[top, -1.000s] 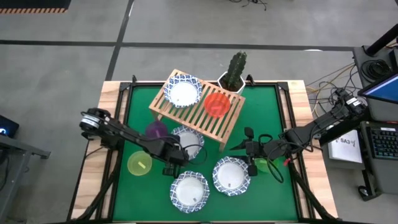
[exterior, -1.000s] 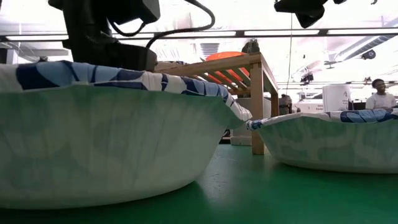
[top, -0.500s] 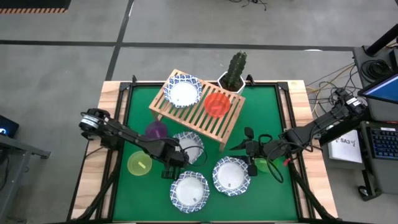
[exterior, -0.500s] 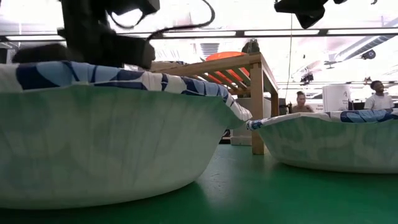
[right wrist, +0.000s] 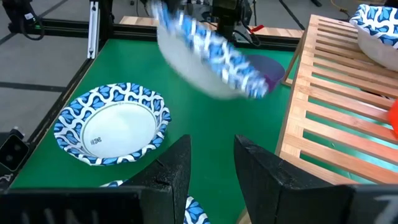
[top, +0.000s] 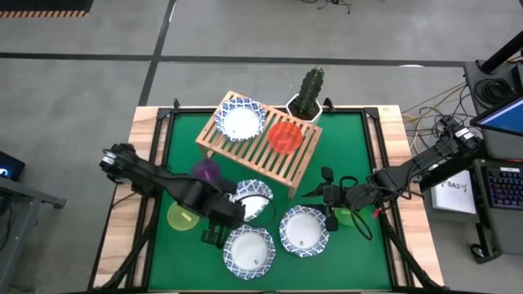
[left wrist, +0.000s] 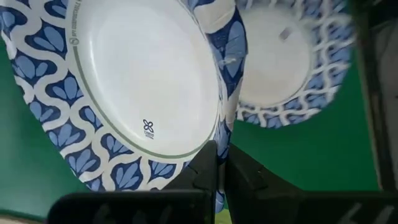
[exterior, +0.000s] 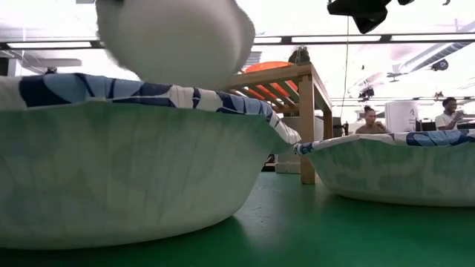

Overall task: Place and stack bowls onto a shelf
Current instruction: Stack the blue and white bowl on top of the blue and white bowl on the shelf, then stack the green bowl on top of the orange bowl on the shelf

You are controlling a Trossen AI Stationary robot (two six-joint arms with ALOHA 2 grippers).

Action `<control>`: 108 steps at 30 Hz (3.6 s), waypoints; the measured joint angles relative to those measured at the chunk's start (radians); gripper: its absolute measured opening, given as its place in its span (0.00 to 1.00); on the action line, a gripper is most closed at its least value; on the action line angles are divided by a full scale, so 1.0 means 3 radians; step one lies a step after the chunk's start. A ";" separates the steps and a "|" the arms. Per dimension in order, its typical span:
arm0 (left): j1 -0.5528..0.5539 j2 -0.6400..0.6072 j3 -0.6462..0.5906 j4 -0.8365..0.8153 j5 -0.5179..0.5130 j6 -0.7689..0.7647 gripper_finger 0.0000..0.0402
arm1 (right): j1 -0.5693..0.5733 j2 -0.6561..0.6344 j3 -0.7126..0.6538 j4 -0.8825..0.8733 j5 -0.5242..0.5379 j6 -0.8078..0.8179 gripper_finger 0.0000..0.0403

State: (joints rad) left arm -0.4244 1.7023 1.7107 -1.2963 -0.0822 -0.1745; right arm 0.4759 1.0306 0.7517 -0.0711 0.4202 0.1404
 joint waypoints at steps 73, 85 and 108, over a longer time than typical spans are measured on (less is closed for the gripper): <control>0.2352 -0.0020 0.0459 0.0455 -0.0624 0.1458 0.25 | -0.0001 0.0003 -0.0001 0.0003 0.0000 0.0204 0.28; 0.2040 -0.0289 0.0330 0.0772 0.0125 0.1001 0.13 | 0.0095 0.0003 -0.0001 -0.0020 -0.0003 0.0786 0.27; 0.0259 -0.2258 -0.2739 0.4409 -0.1591 0.1081 0.10 | 0.0114 0.1242 0.1329 -0.4134 -0.0713 0.4610 0.23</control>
State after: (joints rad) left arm -0.3466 1.0250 0.8889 0.0263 -0.5595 0.1499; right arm 0.5101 1.4032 1.1504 -1.3112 0.2064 1.5234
